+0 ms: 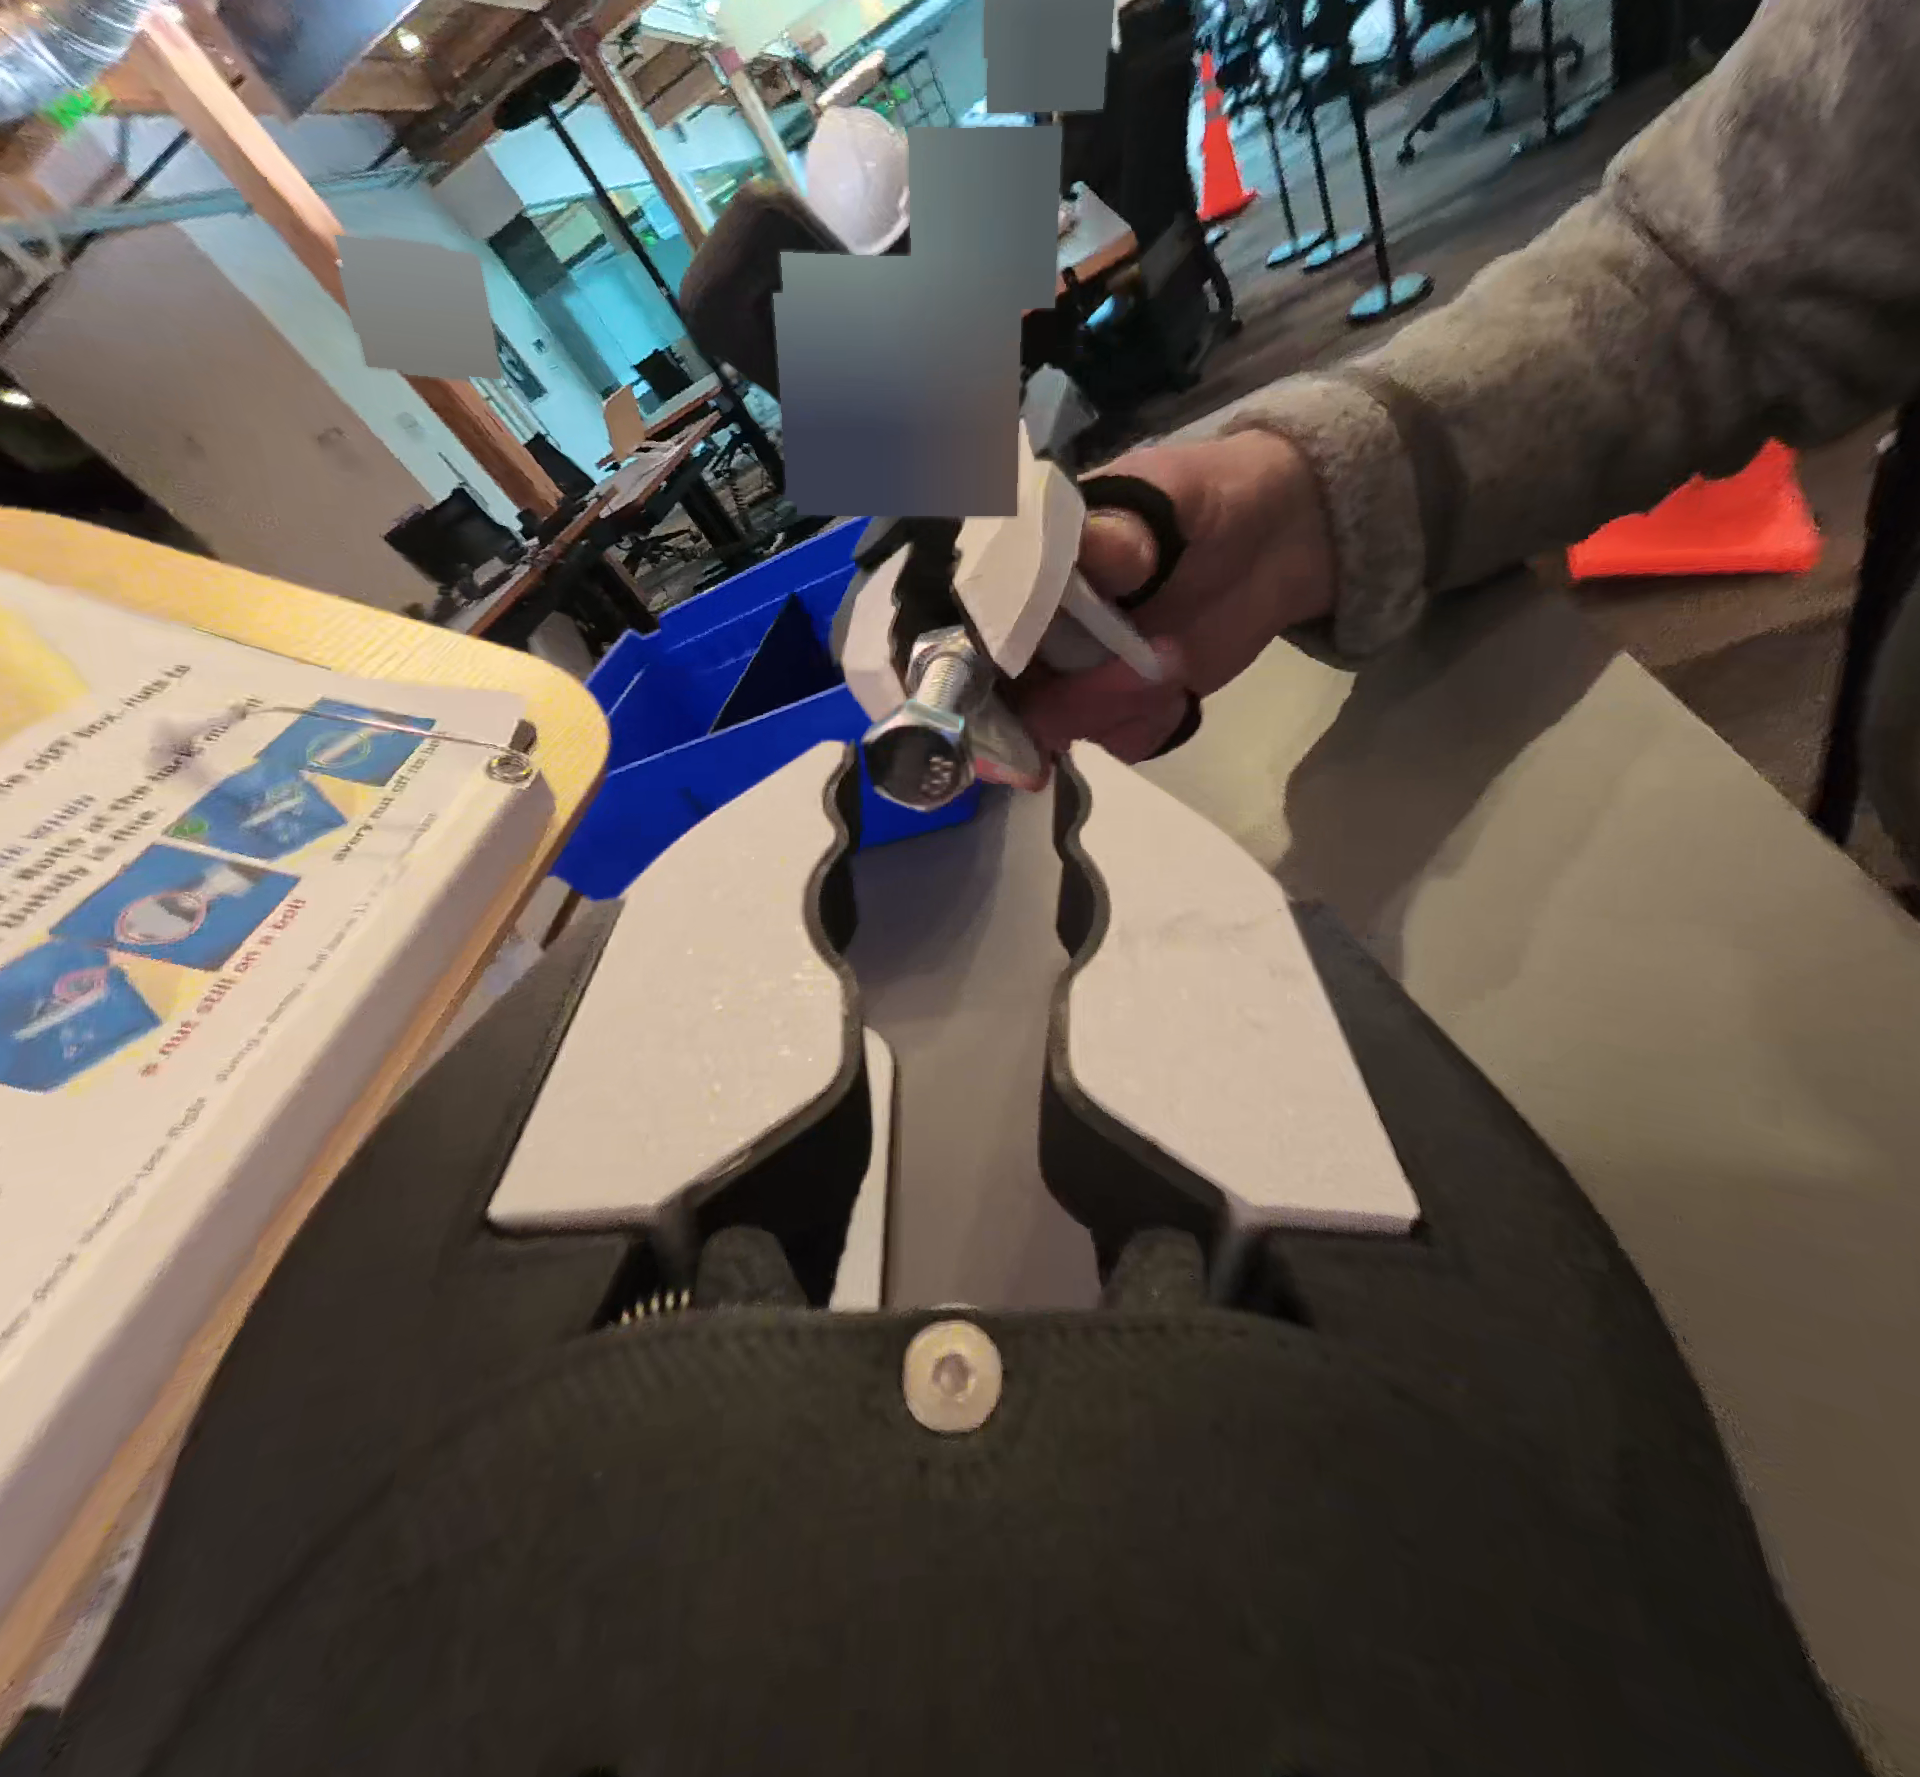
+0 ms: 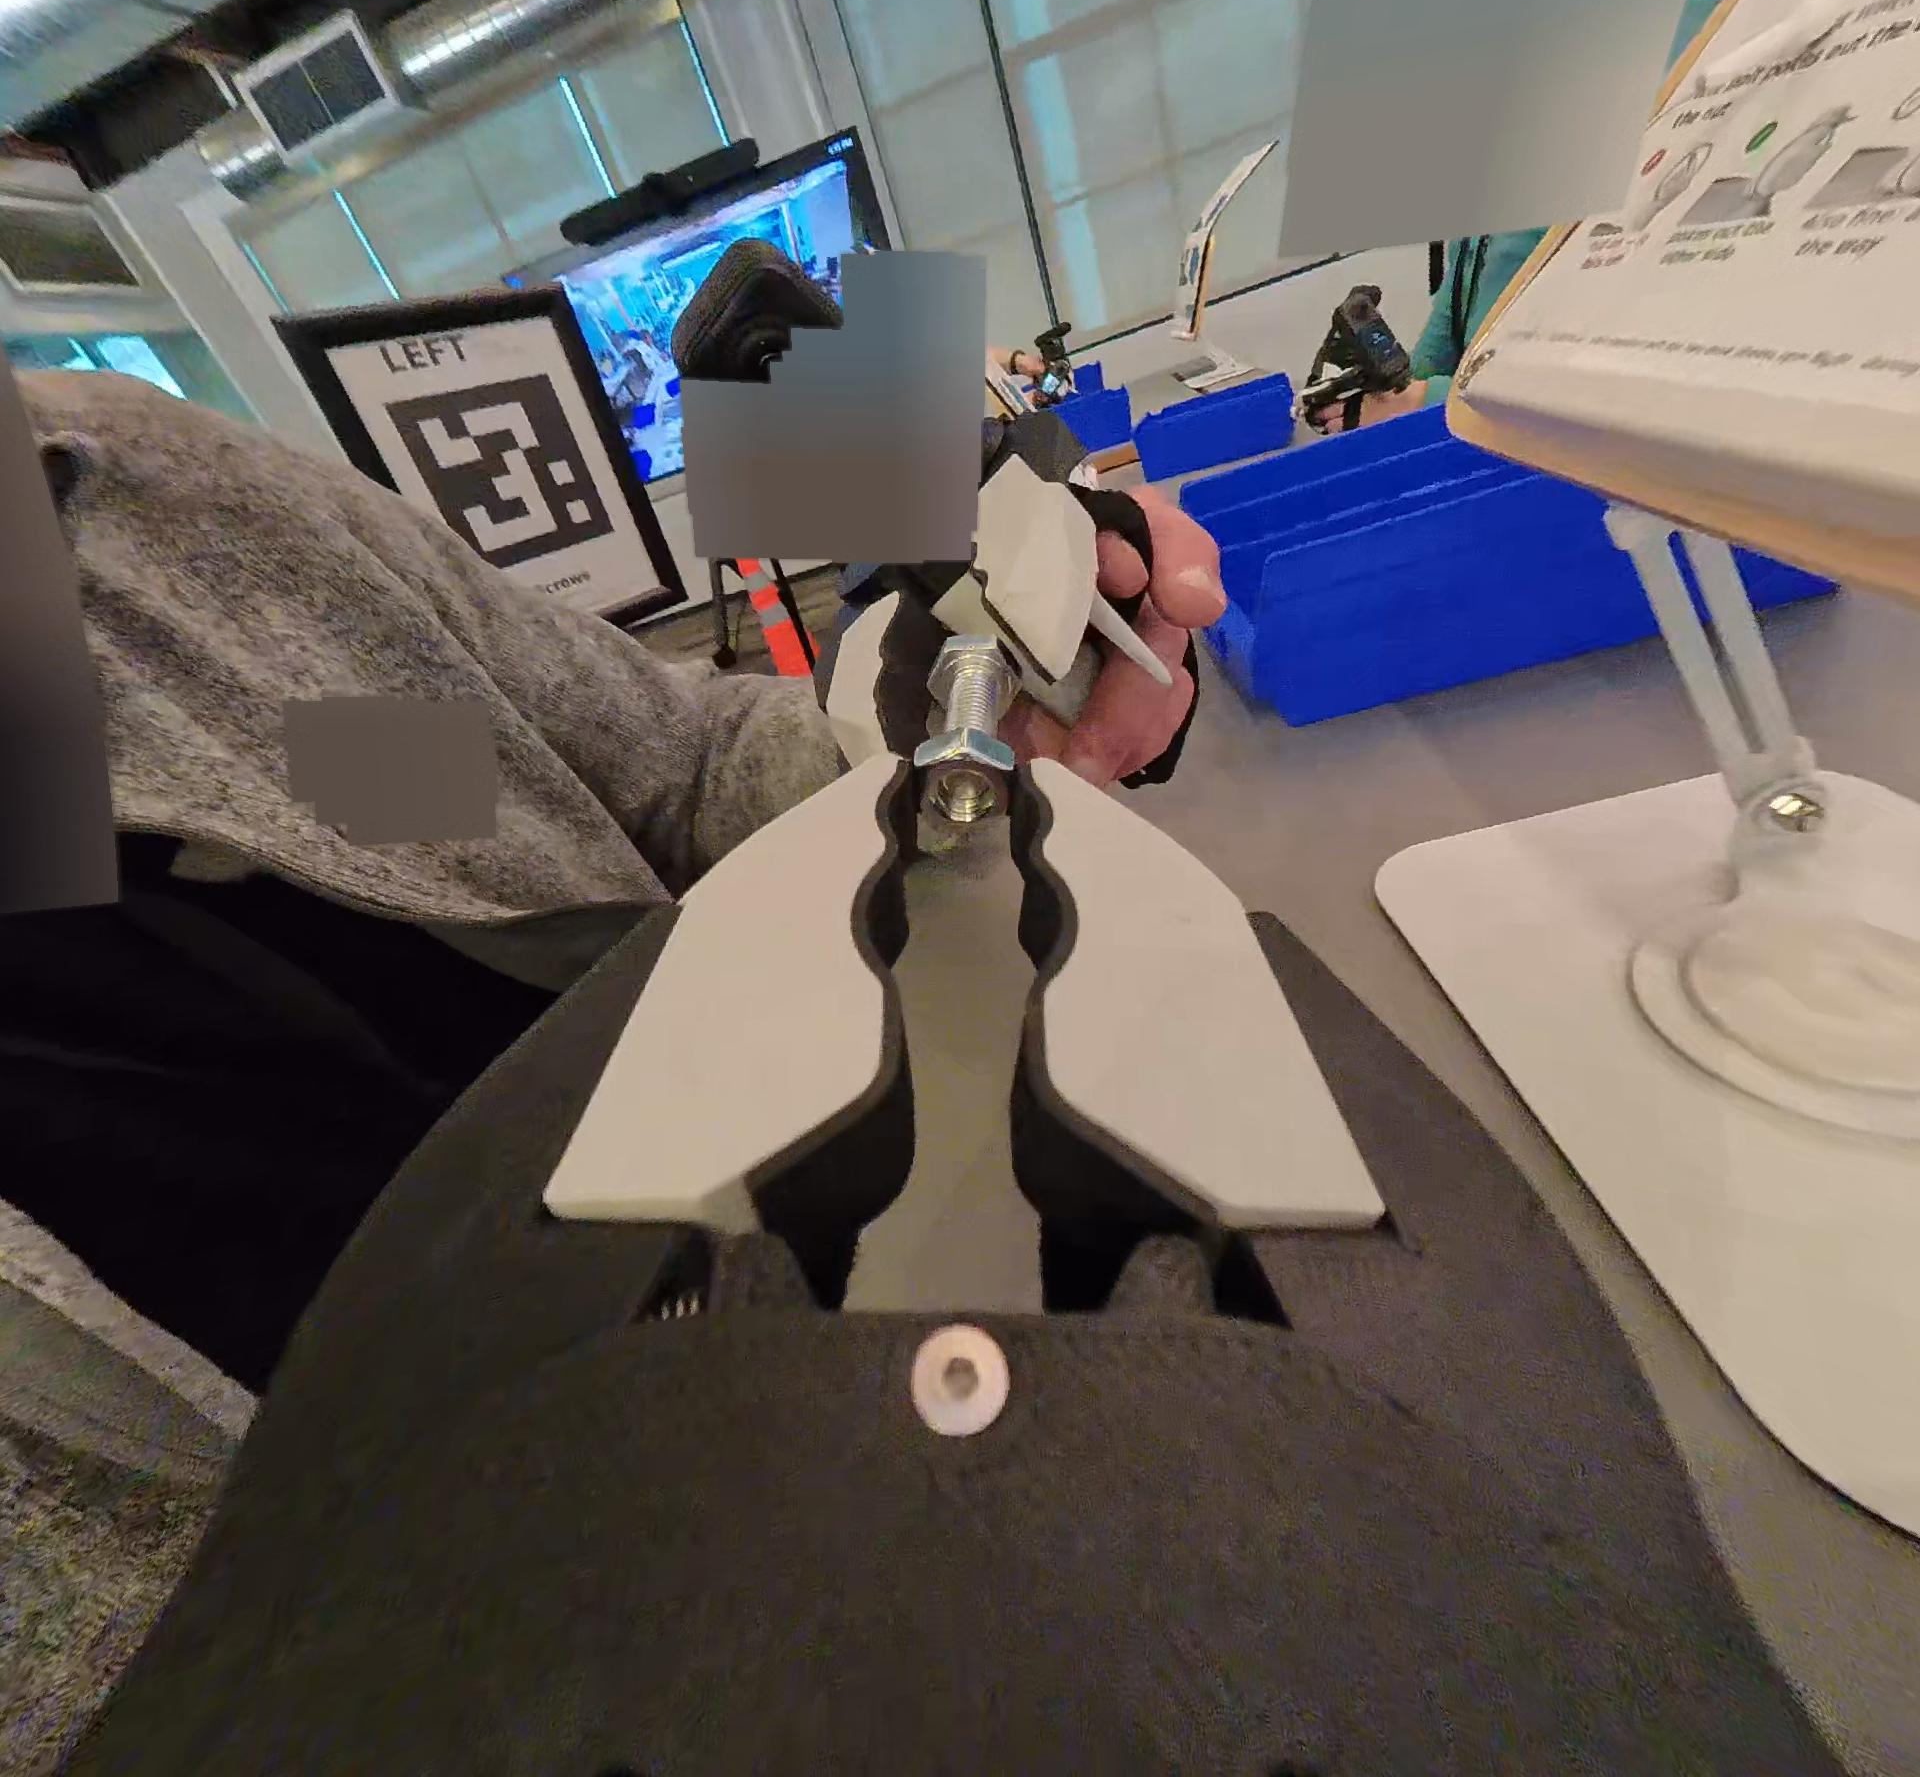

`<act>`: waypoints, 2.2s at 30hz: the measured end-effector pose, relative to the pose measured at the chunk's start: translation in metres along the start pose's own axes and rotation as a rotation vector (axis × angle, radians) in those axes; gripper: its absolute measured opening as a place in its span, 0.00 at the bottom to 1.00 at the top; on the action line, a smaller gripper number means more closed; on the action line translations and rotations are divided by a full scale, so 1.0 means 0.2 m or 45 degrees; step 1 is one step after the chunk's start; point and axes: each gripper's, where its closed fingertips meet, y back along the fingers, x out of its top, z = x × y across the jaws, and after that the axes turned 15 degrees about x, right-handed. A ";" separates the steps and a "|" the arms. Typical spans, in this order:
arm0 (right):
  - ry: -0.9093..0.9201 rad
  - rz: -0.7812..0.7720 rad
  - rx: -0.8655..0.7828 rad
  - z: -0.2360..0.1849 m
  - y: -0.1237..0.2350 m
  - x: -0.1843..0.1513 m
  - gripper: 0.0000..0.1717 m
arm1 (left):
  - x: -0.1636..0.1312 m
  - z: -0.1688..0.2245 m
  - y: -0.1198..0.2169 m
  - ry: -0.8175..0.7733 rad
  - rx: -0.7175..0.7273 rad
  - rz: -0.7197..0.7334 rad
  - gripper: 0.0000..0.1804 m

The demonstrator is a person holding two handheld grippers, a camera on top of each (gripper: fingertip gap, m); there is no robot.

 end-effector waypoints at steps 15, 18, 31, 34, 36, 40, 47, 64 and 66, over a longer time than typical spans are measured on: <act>0.238 -0.186 -0.127 0.01 -0.03 -0.04 0.10 | 0.00 0.01 0.02 0.546 -0.237 -0.049 0.10; 0.651 -0.485 -0.351 0.02 -0.03 -0.02 0.10 | 0.00 0.00 0.02 0.957 -0.411 -0.038 0.10; 1.802 -1.546 -0.763 0.09 -0.04 -0.05 0.10 | -0.05 0.00 0.05 1.432 -0.682 -0.060 0.09; 1.832 -1.564 -0.757 0.08 -0.04 -0.05 0.10 | -0.05 0.01 0.05 1.461 -0.701 -0.048 0.09; 1.798 -1.531 -0.753 0.07 -0.05 -0.05 0.10 | -0.03 0.01 0.05 1.451 -0.706 -0.037 0.09; 1.828 -1.538 -0.773 0.07 -0.05 -0.04 0.10 | -0.02 0.01 0.05 1.463 -0.719 -0.030 0.09; 1.870 -1.577 -0.759 0.05 -0.05 -0.05 0.10 | -0.02 0.03 0.06 1.449 -0.744 -0.034 0.09; 1.561 -1.319 -0.739 0.03 -0.02 -0.03 0.10 | 0.01 0.02 0.02 1.266 -0.613 0.031 0.24; 1.422 -1.195 -0.716 0.02 -0.01 -0.02 0.10 | 0.00 0.01 0.02 1.181 -0.545 0.025 0.26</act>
